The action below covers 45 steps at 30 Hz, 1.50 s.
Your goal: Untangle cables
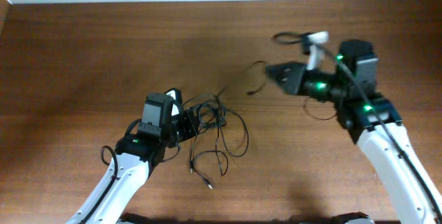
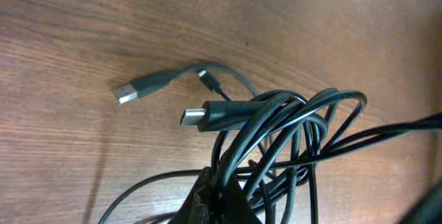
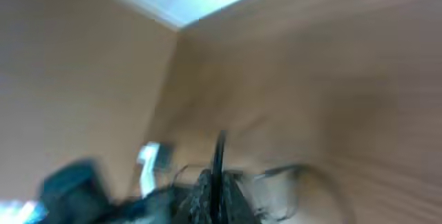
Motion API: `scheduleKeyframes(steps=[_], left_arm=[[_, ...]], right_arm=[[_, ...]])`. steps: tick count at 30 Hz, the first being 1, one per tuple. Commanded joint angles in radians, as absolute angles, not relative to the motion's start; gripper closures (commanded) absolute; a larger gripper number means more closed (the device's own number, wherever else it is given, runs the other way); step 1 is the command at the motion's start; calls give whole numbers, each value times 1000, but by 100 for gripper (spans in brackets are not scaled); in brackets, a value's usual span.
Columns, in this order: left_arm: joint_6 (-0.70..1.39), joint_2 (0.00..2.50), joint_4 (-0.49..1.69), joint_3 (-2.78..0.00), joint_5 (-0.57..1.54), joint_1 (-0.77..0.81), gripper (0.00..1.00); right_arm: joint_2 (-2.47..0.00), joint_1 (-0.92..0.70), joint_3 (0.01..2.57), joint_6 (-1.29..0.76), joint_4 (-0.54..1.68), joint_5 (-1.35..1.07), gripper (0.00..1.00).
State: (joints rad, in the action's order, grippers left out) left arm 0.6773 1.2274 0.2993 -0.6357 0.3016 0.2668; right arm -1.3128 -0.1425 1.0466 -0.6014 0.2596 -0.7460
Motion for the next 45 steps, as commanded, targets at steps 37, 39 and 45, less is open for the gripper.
scheduleKeyframes(steps=[37,39,45], left_arm=[[-57,1230,99,-633,448,266,100],[-42,1230,99,-633,448,266,100],[57,1230,107,-633,467,266,100]], right_arm=[[-1487,-440,1047,-940,632,-656,66],[-1512,-503,1047,-986,601,-638,62],[-1613,-604,1047,-1232,368,-559,57]])
